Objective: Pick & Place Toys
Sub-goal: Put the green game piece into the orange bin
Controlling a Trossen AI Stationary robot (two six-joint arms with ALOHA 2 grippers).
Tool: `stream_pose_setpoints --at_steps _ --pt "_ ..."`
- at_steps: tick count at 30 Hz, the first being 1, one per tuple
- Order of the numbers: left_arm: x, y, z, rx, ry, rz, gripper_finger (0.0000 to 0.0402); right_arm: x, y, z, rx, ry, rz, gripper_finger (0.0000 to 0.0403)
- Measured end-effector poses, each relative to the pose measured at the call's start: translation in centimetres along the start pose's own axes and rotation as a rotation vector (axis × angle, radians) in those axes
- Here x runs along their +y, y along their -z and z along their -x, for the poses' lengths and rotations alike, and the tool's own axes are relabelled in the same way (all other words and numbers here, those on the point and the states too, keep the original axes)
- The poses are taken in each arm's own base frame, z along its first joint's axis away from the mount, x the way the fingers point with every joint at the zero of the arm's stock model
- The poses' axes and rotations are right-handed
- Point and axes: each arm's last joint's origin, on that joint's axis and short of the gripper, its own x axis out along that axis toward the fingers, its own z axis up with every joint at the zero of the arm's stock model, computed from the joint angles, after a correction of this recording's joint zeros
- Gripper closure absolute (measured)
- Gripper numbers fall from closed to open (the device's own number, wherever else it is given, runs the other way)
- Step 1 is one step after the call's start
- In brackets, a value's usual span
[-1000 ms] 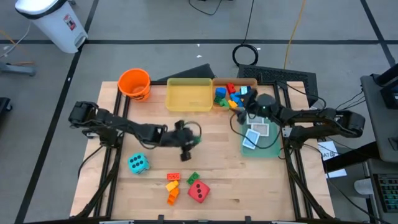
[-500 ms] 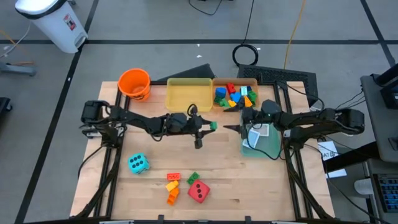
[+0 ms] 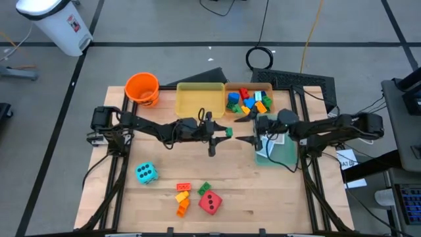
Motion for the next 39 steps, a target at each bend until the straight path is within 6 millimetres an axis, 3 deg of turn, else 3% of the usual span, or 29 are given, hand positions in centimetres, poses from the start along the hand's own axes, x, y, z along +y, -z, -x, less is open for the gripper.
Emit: stream_pose_setpoints --at_steps 8,13,29,36,39 --pt "0.0 0.0 0.0 0.005 0.000 0.018 0.0258 -0.5 2.0 -2.3 0.020 -0.018 -0.084 0.0097" --pt "0.0 0.1 0.0 0.014 0.001 0.020 0.0258 -0.6 2.6 -3.8 0.045 -0.048 -0.089 0.0121" --pt "0.0 0.5 0.0 0.048 0.002 0.020 0.0258 -0.5 2.3 -3.8 0.044 -0.059 -0.071 0.0228" --pt "0.0 0.5 0.0 0.050 -0.002 0.028 0.0257 -0.5 2.3 -3.7 0.049 -0.066 -0.040 0.0307" --pt "0.0 0.5 0.0 0.051 -0.007 0.040 0.0223 -0.9 2.4 -3.6 0.058 -0.052 -0.056 0.0314"
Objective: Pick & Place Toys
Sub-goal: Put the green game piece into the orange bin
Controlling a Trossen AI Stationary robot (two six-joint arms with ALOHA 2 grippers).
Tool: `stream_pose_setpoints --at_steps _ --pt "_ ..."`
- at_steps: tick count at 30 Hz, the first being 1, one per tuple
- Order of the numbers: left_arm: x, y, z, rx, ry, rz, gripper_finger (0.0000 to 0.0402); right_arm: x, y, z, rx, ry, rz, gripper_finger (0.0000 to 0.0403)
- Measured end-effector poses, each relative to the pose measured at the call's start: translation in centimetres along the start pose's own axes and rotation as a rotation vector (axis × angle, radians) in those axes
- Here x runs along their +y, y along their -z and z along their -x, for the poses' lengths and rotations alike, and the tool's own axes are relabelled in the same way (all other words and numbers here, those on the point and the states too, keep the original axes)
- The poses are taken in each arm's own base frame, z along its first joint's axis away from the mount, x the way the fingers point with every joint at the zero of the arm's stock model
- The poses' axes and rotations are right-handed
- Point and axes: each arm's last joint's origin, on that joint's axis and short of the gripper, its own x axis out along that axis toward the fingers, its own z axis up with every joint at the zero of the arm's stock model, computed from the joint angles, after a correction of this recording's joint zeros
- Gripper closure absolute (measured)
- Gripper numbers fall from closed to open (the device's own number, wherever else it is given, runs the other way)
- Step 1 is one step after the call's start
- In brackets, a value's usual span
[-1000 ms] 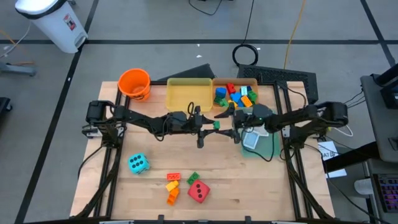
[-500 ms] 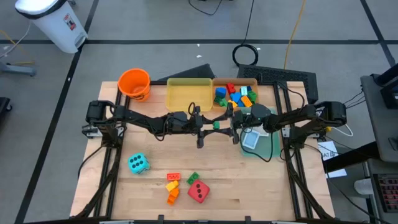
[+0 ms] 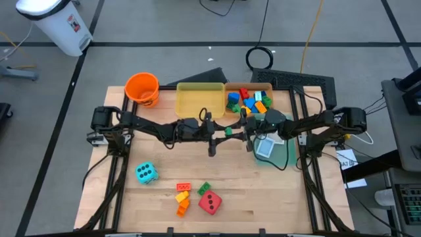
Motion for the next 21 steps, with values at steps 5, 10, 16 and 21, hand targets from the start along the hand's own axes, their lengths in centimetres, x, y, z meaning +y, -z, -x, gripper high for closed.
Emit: stream_pose_setpoints --at_steps 5,10,16,21 --pt "0.0 0.0 0.0 0.005 -0.010 0.071 0.0139 -1.4 -0.4 1.2 0.057 0.054 -0.053 0.0314" --pt "-0.1 0.2 0.0 0.021 0.010 0.083 0.0085 -3.6 -0.7 3.7 0.180 0.279 -0.091 0.0314" --pt "0.0 0.3 0.0 0.028 -0.001 0.089 0.0062 -6.2 1.8 7.4 0.380 0.704 -0.107 0.0313" --pt "0.0 0.2 0.0 0.024 -0.002 0.113 0.0065 -7.7 2.9 9.7 0.409 0.846 -0.140 0.0268"
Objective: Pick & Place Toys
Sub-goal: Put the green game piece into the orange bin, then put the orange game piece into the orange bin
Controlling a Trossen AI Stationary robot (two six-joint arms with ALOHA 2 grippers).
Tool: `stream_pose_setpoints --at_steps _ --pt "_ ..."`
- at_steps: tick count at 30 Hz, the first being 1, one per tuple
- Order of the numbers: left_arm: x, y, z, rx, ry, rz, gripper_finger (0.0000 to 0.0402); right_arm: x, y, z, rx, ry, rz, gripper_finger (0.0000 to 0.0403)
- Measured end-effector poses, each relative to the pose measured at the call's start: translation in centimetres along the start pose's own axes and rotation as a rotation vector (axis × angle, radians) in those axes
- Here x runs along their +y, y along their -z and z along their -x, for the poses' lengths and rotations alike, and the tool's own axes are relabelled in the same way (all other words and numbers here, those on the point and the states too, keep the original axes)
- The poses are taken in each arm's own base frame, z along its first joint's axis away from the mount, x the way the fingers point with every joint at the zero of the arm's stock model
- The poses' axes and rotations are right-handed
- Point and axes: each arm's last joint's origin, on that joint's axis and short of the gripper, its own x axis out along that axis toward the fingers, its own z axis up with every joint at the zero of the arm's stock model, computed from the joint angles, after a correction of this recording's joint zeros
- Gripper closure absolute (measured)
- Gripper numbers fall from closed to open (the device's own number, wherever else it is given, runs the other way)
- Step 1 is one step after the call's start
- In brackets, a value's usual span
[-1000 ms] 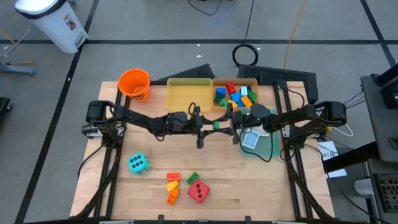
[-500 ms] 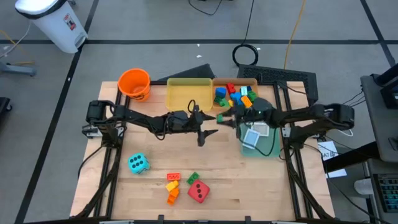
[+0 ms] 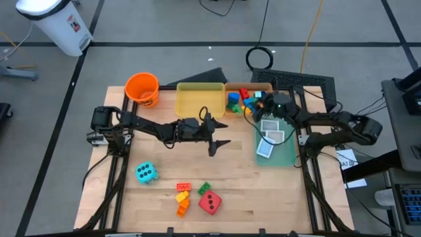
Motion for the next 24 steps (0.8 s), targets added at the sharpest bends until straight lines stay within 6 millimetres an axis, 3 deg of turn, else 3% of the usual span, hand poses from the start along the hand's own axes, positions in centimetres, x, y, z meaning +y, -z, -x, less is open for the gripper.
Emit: stream_pose_setpoints --at_steps 5,15,20,24 --pt "0.0 0.0 0.0 0.000 0.000 0.003 0.0072 -1.0 0.5 0.1 0.002 0.041 -0.072 0.0207" --pt "-0.3 0.5 0.3 0.101 0.017 0.068 0.0076 -0.6 0.2 0.5 -0.017 -0.054 -0.048 0.0112" --pt "-3.6 -0.4 2.8 0.249 0.156 -0.002 0.0088 -0.5 0.0 0.8 -0.018 -0.058 -0.044 0.0105" --pt "-7.0 0.9 5.5 0.506 0.247 -0.063 0.0102 -0.6 0.0 0.8 -0.016 -0.057 -0.030 0.0110"
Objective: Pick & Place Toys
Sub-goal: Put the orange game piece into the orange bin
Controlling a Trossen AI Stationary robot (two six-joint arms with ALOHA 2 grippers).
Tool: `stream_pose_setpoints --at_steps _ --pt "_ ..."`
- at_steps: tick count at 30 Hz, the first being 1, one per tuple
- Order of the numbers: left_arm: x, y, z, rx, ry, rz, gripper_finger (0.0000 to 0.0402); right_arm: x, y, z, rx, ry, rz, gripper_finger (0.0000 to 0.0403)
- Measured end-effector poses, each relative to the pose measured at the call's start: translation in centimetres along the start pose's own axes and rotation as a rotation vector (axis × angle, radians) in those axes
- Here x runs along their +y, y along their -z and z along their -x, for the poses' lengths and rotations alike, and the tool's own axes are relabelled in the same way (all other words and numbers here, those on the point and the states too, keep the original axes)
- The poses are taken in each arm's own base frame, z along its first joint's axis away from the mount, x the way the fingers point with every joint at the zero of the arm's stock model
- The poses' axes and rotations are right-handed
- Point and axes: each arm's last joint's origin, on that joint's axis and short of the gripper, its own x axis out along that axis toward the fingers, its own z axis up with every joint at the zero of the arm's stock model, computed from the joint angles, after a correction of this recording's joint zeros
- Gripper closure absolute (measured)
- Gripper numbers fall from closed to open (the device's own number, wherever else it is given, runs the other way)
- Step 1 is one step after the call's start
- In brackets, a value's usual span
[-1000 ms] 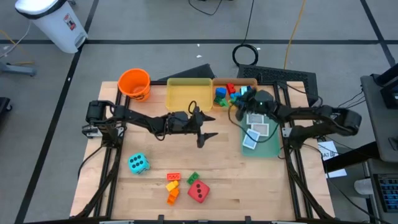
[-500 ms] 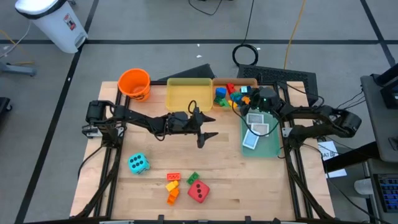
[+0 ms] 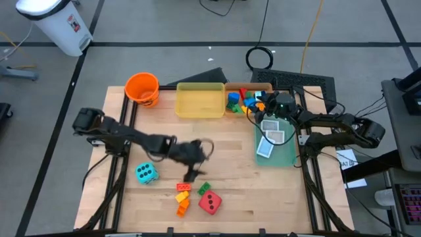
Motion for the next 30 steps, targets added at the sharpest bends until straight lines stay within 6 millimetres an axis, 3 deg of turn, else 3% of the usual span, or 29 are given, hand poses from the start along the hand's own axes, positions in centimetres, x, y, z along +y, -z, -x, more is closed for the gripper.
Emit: stream_pose_setpoints --at_steps 8,18,24,28,30 --pt "-6.7 4.1 0.2 0.321 0.076 0.164 0.0124 0.1 0.0 0.0 0.000 -0.017 -0.009 0.0117" --pt "-12.7 5.5 1.6 0.360 0.163 0.423 0.0177 0.9 -0.3 0.0 -0.027 -0.059 0.004 0.0121" --pt "-16.5 5.8 2.8 0.267 0.232 0.458 0.0272 1.3 -0.3 0.0 -0.036 -0.072 0.011 0.0122" --pt "-18.0 6.0 3.3 0.143 0.186 0.447 0.0365 1.3 -0.4 0.0 -0.038 -0.072 0.001 0.0122" --pt "-18.7 6.3 3.1 0.109 0.184 0.440 0.0391 1.3 -0.4 0.0 -0.039 -0.073 -0.014 0.0122"
